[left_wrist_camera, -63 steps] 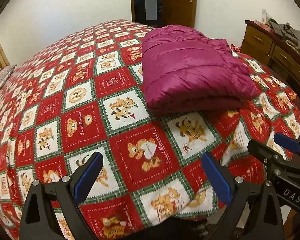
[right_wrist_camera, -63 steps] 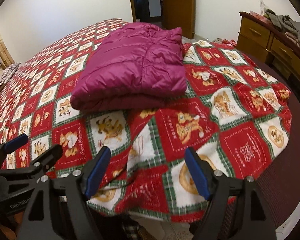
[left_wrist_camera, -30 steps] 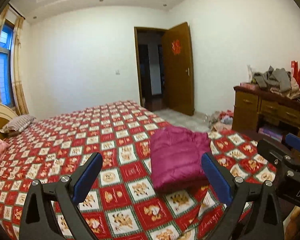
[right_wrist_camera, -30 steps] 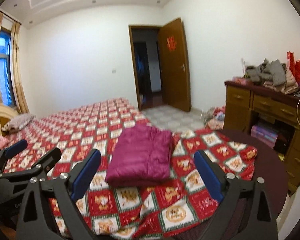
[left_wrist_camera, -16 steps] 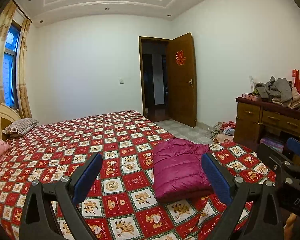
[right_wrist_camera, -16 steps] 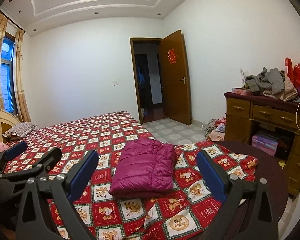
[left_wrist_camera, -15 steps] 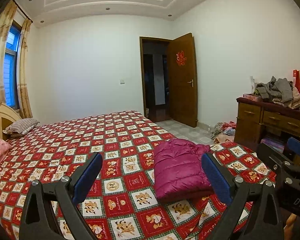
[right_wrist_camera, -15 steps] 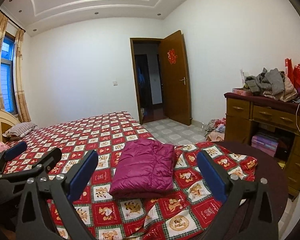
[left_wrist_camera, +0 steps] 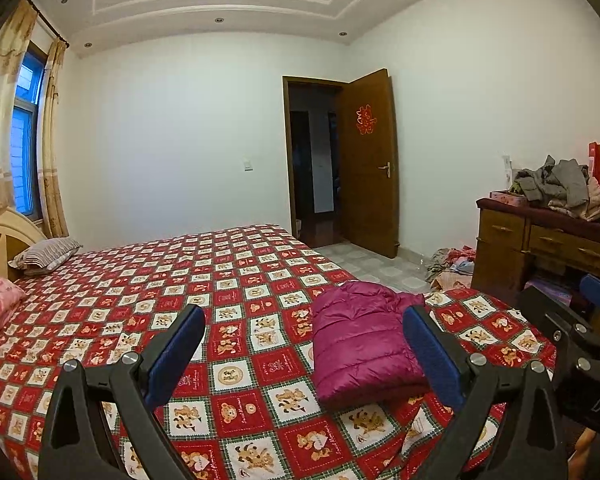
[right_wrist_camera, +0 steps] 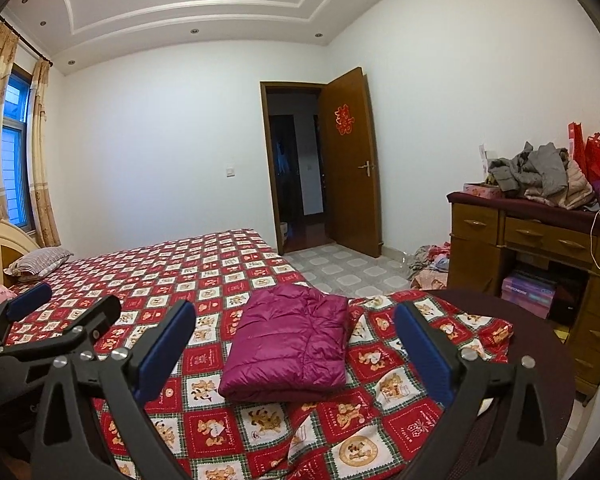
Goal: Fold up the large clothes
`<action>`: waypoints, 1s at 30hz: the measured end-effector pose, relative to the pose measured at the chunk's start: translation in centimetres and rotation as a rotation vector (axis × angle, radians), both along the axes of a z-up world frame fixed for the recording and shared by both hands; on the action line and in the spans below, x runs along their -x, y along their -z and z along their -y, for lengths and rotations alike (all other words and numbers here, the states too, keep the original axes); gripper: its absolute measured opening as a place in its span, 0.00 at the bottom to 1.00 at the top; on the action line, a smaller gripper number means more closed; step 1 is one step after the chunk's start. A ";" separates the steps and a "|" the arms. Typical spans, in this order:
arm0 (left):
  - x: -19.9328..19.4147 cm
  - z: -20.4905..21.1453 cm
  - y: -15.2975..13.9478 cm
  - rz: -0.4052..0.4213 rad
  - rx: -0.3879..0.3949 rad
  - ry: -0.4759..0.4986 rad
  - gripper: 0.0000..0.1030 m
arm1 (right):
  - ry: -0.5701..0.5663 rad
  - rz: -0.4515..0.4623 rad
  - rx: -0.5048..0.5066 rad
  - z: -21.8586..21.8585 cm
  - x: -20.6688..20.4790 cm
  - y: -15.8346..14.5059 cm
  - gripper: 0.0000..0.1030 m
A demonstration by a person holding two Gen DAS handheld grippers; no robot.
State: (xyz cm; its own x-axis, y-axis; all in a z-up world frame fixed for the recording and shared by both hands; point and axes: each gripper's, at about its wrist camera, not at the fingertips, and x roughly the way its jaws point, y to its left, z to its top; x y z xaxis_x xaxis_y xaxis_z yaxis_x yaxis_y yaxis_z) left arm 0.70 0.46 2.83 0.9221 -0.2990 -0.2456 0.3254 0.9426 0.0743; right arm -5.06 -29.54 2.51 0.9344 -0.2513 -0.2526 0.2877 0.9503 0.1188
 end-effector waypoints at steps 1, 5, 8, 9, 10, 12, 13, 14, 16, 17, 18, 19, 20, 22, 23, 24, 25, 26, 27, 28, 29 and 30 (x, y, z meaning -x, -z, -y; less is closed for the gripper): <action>0.0 -0.1 0.0 0.001 0.001 -0.003 0.97 | 0.000 0.000 0.000 0.0 0.0 0.0 0.98; -0.1 -0.2 0.0 0.007 -0.005 -0.027 0.97 | 0.004 0.000 0.004 0.1 0.0 0.0 0.98; -0.2 -0.2 0.1 -0.001 -0.002 -0.027 0.97 | 0.005 -0.005 0.002 0.1 0.1 0.2 0.98; -0.3 -0.2 0.2 -0.002 -0.002 -0.027 0.97 | 0.004 -0.006 0.002 0.0 0.1 0.2 0.98; -0.4 -0.2 0.2 -0.001 -0.003 -0.028 0.97 | 0.003 -0.007 0.002 0.1 0.0 0.2 0.98; -0.4 -0.2 0.3 -0.001 -0.008 -0.031 0.97 | 0.003 -0.011 0.006 0.0 0.0 0.2 0.98; -0.5 -0.2 0.3 -0.003 -0.010 -0.034 0.97 | 0.003 -0.012 0.008 0.1 0.0 0.3 0.98; -0.5 -0.2 0.4 -0.006 -0.010 -0.033 0.97 | 0.004 -0.013 0.009 0.0 -0.1 0.3 0.98; -0.7 -0.2 0.5 -0.013 -0.008 -0.030 0.97 | 0.005 -0.016 0.009 0.1 -0.2 0.3 0.99; -0.7 -0.2 0.5 -0.017 -0.007 -0.031 0.97 | 0.006 -0.016 0.009 0.1 -0.2 0.3 0.98; -0.8 -0.3 0.5 -0.018 -0.006 -0.035 0.97 | 0.007 -0.016 0.009 0.1 -0.2 0.2 0.98; -0.8 -0.3 0.5 -0.016 -0.005 -0.037 0.97 | 0.009 -0.016 0.008 0.2 -0.2 0.2 0.99; -0.8 -0.3 0.5 -0.016 -0.003 -0.037 0.97 | 0.009 -0.015 0.006 0.3 -0.2 0.2 0.99; -0.8 -0.4 0.5 -0.011 -0.002 -0.044 0.97 | 0.009 -0.015 0.007 0.3 -0.2 0.3 0.99; -0.8 -0.4 0.5 -0.007 -0.003 -0.047 0.97 | 0.010 -0.015 0.008 0.3 -0.2 0.3 0.99; -0.7 -0.4 0.5 -0.003 -0.005 -0.050 0.97 | 0.010 -0.014 0.009 0.4 -0.2 0.2 0.99; -0.7 -0.4 0.5 0.002 -0.006 -0.053 0.97 | 0.010 -0.013 0.010 0.4 -0.2 0.2 0.99; -0.7 -0.4 0.4 0.007 -0.007 -0.056 0.97 | 0.011 -0.012 0.011 0.5 -0.2 0.2 0.99; -0.6 -0.4 0.4 0.010 -0.008 -0.057 0.97 | 0.012 -0.011 0.013 0.5 -0.2 0.2 0.99; -0.6 -0.4 0.4 0.013 -0.007 -0.059 0.97 | 0.013 -0.012 0.014 0.5 -0.2 0.2 0.99; -0.6 -0.4 0.3 0.016 -0.006 -0.065 0.97 | 0.014 -0.013 0.014 0.5 -0.2 0.2 0.99; -0.6 -0.4 0.3 0.023 -0.008 -0.074 0.97 | 0.013 -0.013 0.013 0.5 -0.3 0.2 0.99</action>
